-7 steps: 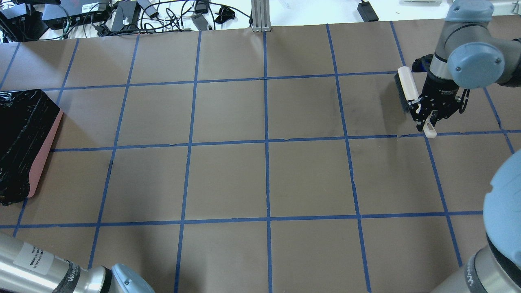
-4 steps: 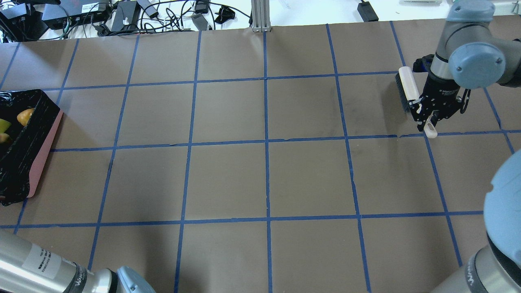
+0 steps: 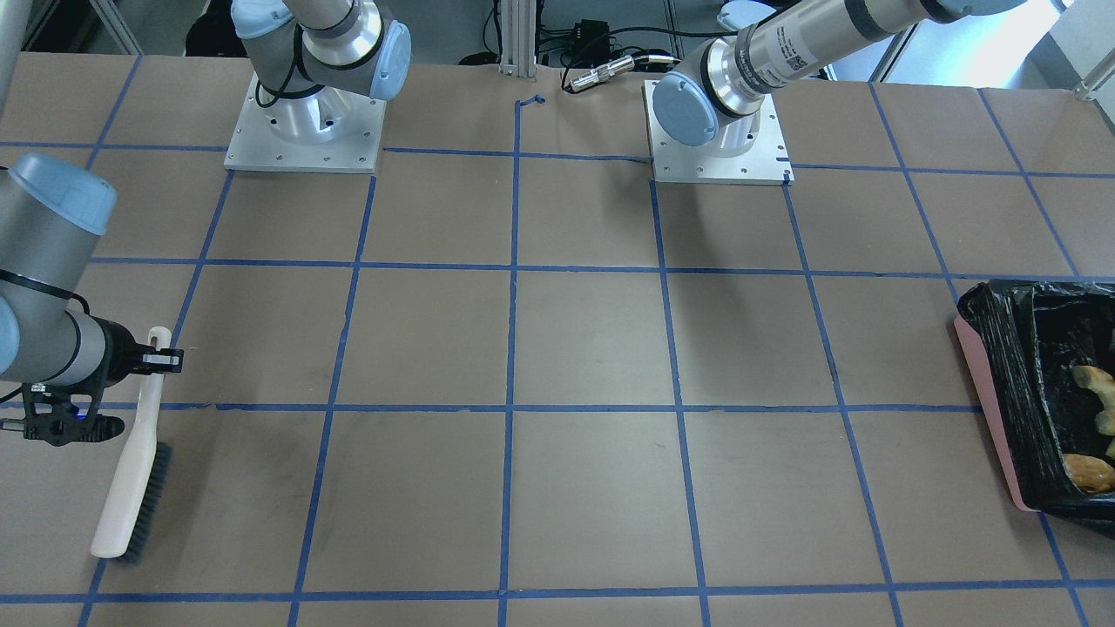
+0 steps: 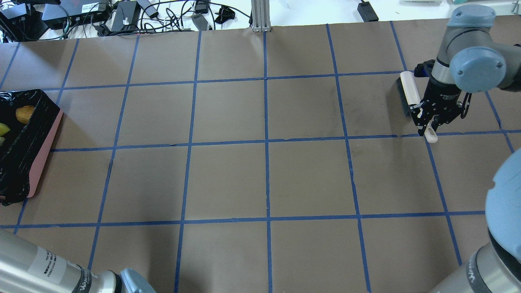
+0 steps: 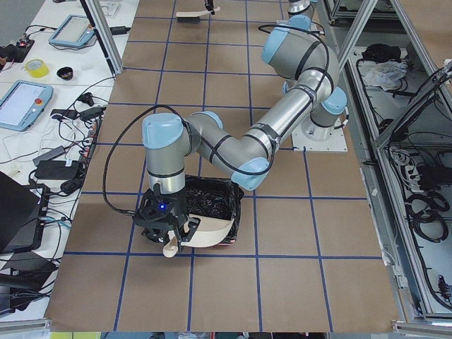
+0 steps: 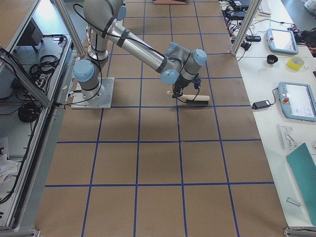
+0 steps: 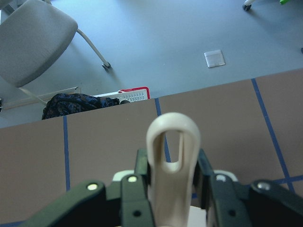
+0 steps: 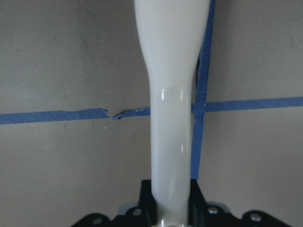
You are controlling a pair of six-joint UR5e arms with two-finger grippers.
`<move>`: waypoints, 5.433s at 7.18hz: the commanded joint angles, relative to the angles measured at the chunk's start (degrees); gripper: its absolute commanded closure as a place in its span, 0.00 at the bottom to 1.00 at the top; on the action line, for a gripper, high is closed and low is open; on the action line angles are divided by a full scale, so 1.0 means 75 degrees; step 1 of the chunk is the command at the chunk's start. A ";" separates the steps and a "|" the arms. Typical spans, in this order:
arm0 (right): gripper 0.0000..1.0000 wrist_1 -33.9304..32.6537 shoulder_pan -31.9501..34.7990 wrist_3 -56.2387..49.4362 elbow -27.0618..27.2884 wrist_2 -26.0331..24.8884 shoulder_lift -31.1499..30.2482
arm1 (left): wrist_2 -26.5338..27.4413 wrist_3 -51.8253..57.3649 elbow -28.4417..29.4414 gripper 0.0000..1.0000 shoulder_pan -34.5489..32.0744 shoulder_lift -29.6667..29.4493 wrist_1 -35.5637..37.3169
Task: Sweep and dump trash into bin
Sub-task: 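Tilt the dustpan over the black bin with the left gripper to dump the items, then return the empty dustpan to the table with left gripper while right gripper lowers brush, then release the dustpan with left gripper while right gripper releases the brush and rises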
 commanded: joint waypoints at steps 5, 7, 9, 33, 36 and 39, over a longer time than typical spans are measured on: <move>0.22 -0.0123 -0.0026 -0.0273 0.0100 0.0012 0.0004 | -0.1495 -0.2974 0.0209 1.00 -0.1512 0.0971 -0.3512; 0.14 -0.0123 -0.0026 -0.0273 0.0100 0.0012 -0.0008 | -0.2183 -0.4191 -0.0432 1.00 -0.2169 0.0924 -0.3319; 0.00 -0.0670 -0.0026 -0.0273 0.0065 0.0000 -0.0078 | -0.2667 -0.5085 -0.0541 1.00 -0.2568 0.0669 -0.3188; 0.00 0.1411 0.2459 0.1953 -0.1412 0.0972 -0.2328 | -0.2538 -0.6261 -0.4526 0.41 -0.4281 0.0526 0.0187; 0.00 0.1400 0.2459 0.1953 -0.1365 0.1008 -0.2399 | -0.2538 -0.6248 -0.4492 0.19 -0.4223 0.0608 0.0152; 0.00 0.1436 0.2459 0.1953 -0.1353 0.0961 -0.2422 | -0.2538 -0.5722 -0.3663 0.17 -0.3989 0.1203 -0.0138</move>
